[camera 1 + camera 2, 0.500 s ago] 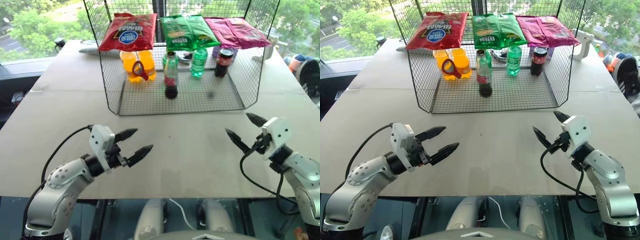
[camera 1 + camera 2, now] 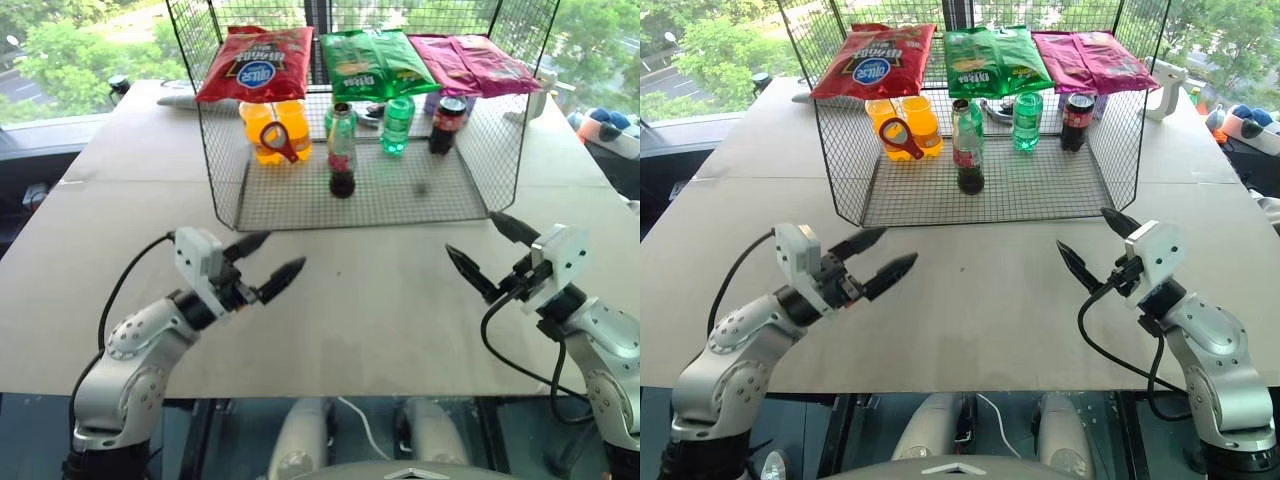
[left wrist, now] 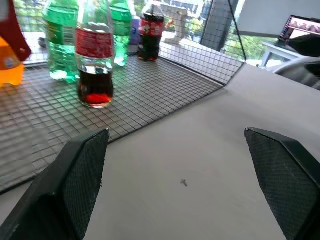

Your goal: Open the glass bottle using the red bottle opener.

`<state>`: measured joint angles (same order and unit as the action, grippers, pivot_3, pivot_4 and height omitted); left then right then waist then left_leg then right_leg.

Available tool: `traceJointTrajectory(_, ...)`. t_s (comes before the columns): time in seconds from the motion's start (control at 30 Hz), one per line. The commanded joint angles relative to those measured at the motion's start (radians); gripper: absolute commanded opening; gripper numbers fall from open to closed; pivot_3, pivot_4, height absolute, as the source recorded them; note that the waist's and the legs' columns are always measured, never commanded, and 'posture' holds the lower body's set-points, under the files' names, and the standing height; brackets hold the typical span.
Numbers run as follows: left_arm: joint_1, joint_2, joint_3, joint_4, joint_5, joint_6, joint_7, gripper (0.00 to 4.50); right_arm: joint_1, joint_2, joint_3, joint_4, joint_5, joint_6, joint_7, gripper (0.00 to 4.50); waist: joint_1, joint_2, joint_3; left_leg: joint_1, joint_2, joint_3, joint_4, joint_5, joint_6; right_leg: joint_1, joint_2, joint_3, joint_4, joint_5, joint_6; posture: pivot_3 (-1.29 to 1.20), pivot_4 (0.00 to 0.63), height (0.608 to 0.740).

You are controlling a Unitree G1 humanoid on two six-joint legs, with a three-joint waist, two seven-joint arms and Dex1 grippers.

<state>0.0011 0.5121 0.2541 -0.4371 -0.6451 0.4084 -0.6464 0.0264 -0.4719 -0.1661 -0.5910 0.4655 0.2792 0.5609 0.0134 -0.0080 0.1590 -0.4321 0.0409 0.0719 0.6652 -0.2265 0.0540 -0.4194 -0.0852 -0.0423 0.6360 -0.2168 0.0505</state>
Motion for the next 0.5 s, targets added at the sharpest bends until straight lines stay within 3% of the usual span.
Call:
traceJointTrajectory(0.03, -0.082, -0.026, 0.044, 0.051, 0.024, -0.038, 0.079, 4.50, -0.037, -0.008, -0.004, -0.085, 0.068, -0.004, 0.022, 4.49, 0.001, 0.000, 0.000, 0.000, 0.000, 0.000, 0.000, 0.000, 0.000, 0.000, 0.000, 0.000, 0.000, 0.000, 0.000, 0.00, 0.150, 0.740)
traceJointTrajectory(0.5, -0.464, -0.089, -0.033, 0.380, 0.192, -0.038, 0.264, 4.50, -0.100, -0.015, 0.009, -0.188, 0.096, 0.023, -0.037, 4.49, 0.003, -0.004, 0.002, 0.000, -0.003, -0.001, 0.000, 0.000, 0.000, 0.003, 0.001, -0.001, 0.000, 0.002, -0.002, 0.00, 0.150, 0.740)
